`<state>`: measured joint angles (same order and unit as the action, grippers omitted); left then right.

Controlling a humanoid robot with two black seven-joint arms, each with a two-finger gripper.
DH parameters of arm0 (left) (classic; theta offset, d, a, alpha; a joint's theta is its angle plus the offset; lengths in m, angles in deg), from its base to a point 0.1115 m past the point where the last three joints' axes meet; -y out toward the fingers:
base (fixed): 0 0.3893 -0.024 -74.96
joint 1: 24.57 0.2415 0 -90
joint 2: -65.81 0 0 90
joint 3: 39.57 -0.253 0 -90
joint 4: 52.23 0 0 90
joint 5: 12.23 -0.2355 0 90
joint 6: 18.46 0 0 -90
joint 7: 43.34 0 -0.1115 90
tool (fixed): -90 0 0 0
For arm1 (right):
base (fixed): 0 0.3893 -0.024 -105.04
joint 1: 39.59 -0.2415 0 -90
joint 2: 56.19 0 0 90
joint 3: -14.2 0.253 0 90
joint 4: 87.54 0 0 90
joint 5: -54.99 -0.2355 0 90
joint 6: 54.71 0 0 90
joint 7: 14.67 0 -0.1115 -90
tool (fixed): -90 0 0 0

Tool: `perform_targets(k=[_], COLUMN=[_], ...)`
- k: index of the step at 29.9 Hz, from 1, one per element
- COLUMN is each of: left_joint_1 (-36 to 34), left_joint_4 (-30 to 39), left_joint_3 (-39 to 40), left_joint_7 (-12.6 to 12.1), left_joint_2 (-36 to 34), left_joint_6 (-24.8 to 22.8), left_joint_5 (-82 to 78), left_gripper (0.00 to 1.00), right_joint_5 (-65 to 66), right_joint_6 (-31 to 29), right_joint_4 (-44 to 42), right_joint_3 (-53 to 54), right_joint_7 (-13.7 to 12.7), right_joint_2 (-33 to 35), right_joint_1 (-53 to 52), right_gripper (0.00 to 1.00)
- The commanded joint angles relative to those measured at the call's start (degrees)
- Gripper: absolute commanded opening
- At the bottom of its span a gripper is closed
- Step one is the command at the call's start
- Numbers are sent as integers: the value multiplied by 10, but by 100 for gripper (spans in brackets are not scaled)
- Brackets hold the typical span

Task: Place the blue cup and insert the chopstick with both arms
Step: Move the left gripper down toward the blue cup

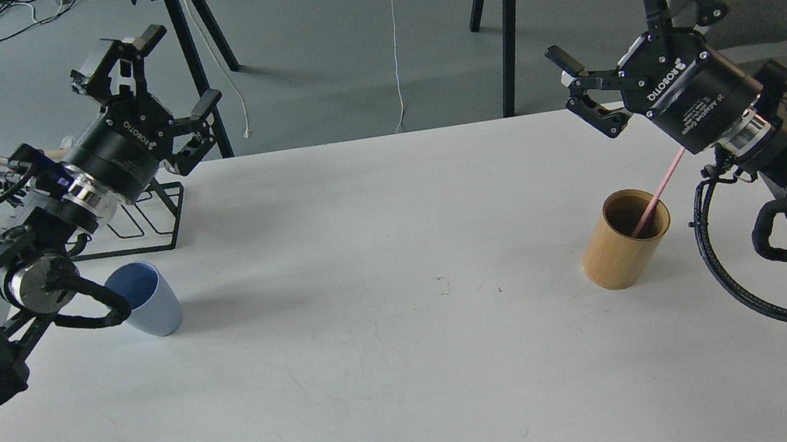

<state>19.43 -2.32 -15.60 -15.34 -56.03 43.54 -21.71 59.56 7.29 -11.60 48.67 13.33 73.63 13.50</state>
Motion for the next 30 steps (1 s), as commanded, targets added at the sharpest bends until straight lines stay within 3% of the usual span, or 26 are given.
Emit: perform_targets(k=[1,6,10,12,15,22,25,30], left_joint_1=[2,-14,-40,-50,-54,-95,-109,-114], left_joint_4=[0,-12,-80,-72,-30,104,155,202], left_joint_3=[7,18,24,26,22,-35,-57,-116], left_joint_7=[0,0,0,0,0,0,0,0], left_joint_2=[0,3,38,65,44,-149,-241,-333], left_joint_6=[0,0,0,0,0,0,0,0], left_joint_5=[23,31,35,36,35,-41,-153,-374], left_gripper=[99,99,100,100,100,100,100,100], right_joint_5=[0,0,0,0,1,3,4,4], right_joint_6=[0,0,0,0,0,0,0,0], right_joint_4=[-1,0,-1,-1,-1,-1,-3,-5], right_joint_3=[-1,0,1,2,4,8,14,15], right_joint_7=[0,0,0,0,0,0,0,0], right_joint_2=[1,1,0,-1,-1,-1,-1,-1], right_joint_1=[1,9,11,11,11,12,12,12], right_gripper=[94,94,94,94,94,94,94,94])
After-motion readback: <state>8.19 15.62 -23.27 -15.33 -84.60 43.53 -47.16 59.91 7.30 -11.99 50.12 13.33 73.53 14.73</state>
